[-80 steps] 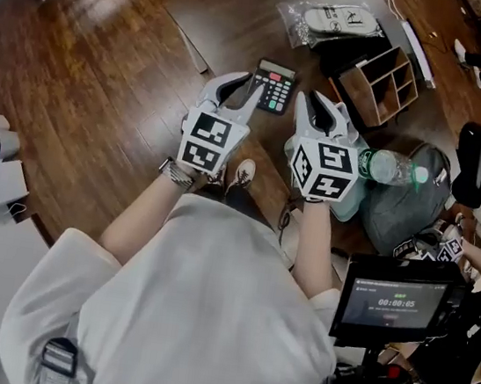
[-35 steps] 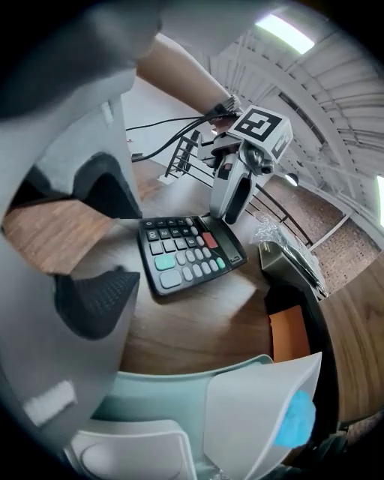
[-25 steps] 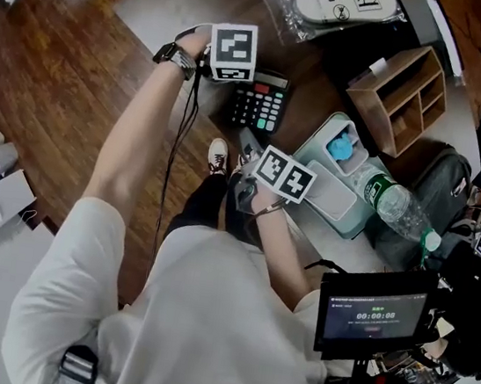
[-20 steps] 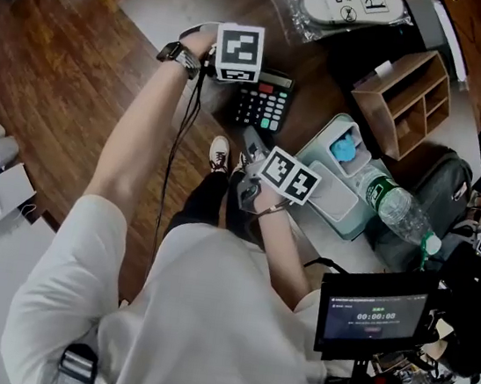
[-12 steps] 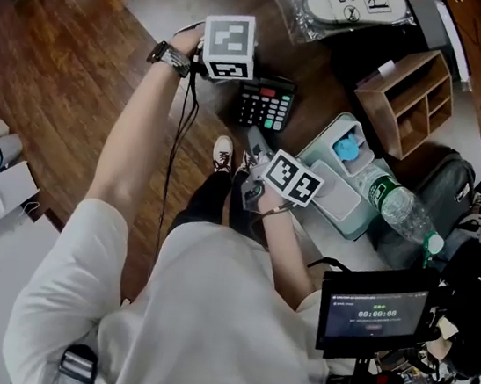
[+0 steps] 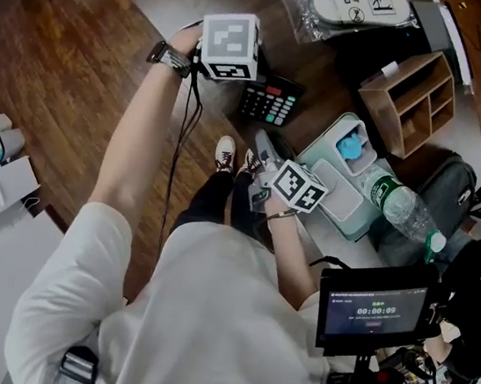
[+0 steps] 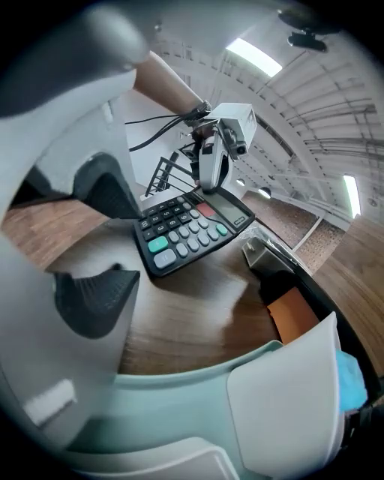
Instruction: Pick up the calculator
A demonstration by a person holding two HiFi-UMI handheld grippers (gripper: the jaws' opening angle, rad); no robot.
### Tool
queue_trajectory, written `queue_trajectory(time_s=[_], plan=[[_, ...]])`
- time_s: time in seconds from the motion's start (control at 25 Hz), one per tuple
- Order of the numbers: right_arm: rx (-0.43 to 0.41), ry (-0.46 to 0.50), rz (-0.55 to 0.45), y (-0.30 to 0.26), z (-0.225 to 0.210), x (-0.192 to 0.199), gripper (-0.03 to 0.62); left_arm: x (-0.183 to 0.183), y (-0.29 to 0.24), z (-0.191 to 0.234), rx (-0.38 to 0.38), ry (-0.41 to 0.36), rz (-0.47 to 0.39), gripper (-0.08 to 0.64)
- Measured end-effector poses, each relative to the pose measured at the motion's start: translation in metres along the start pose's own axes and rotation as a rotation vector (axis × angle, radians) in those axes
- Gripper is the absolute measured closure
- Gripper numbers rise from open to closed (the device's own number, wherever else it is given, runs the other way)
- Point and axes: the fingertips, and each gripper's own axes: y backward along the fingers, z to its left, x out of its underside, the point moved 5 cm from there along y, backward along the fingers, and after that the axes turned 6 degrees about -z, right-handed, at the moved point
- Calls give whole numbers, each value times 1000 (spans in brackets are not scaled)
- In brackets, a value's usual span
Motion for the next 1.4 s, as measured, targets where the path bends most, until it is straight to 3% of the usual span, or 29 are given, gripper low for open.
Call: queue_trajectory(time_s=[0.28,0.68,0.76,1.12,1.4], plan=[[-63,21,-85,-3,5,-15,379,-12,15,-10,10,0,-35,511],[-230,-65,-233,9,7,-25,380,-13,19,-25,71,14,-93,511],[-259,-73,-252,13,6,-27,433,-13,19,-26,69,16,-97,512],[-252,-52,-251,16,9,-31,440,-18,25,-32,41,-6,-75,511],[-286,23,-284,17,32,-56,440,-32,59,-39,-43,-57,-85,511]])
